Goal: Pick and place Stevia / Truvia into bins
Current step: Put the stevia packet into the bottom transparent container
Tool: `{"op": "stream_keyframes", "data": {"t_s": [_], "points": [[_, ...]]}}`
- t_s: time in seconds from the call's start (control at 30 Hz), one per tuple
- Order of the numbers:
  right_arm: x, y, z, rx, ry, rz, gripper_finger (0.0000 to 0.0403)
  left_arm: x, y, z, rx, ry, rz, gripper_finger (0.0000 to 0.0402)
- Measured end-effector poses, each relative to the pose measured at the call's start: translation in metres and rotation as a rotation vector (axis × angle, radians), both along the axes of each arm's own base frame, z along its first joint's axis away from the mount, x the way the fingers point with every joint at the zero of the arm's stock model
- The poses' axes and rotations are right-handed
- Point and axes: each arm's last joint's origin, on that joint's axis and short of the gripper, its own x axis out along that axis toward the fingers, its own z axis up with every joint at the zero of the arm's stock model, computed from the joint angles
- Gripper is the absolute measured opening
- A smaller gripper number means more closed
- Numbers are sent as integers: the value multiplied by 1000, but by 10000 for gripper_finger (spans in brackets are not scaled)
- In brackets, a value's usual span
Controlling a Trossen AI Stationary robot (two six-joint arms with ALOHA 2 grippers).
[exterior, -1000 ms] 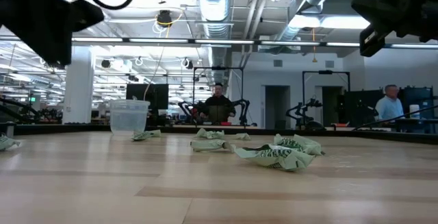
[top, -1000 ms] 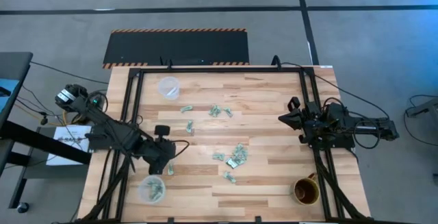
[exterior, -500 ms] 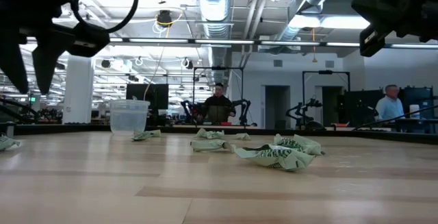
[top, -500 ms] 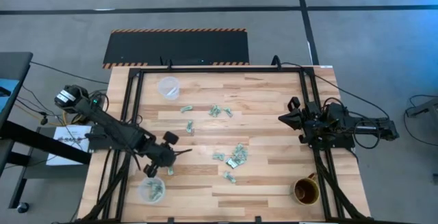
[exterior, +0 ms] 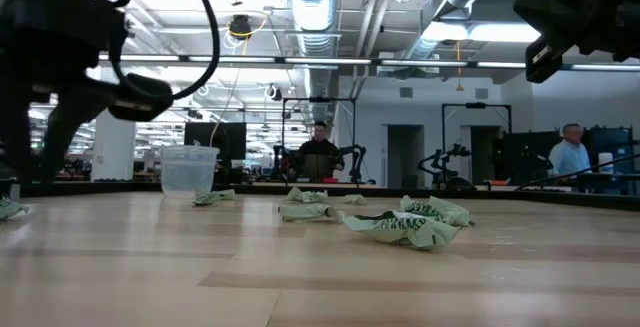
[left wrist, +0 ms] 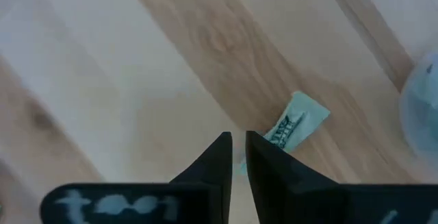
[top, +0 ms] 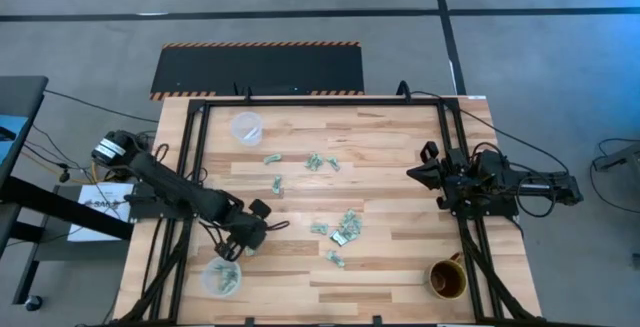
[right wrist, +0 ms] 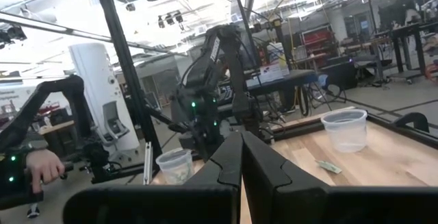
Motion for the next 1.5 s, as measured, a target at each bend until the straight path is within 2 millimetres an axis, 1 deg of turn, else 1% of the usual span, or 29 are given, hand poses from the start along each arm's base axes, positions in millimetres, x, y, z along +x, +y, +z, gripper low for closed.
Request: {"op": "stream_keyframes", "data": {"t_s": [0.23, 0.47, 0.57, 0.7, 0.83, 0.97, 1.07, 1.3, 1.5], "points": [[0, 0, 0, 0, 2, 0, 0, 2, -4, 0, -93, 49, -41, 23], [0, 0, -1, 0, 11, 0, 0, -2, -2, -2, -58, 90, -18, 27], [0, 0, -2, 0, 21, 0, 0, -5, 0, -2, -24, 107, -38, 45], [0, 0, -2, 1, 23, 0, 0, -5, 2, -3, 27, 90, -33, 81], [0, 0, -2, 1, 23, 0, 0, -3, 1, -2, 39, 58, -84, 118], [0, 0, -2, 1, 23, 0, 0, -1, 0, -2, 30, 36, -127, 139], [0, 0, -2, 1, 23, 0, 0, 0, -1, -7, 29, 52, -172, 144], [0, 0, -2, 1, 23, 0, 0, 4, -3, -25, 77, 115, -230, 142], [0, 0, -2, 1, 23, 0, 0, 5, -3, -26, 91, 116, -243, 142]]}}
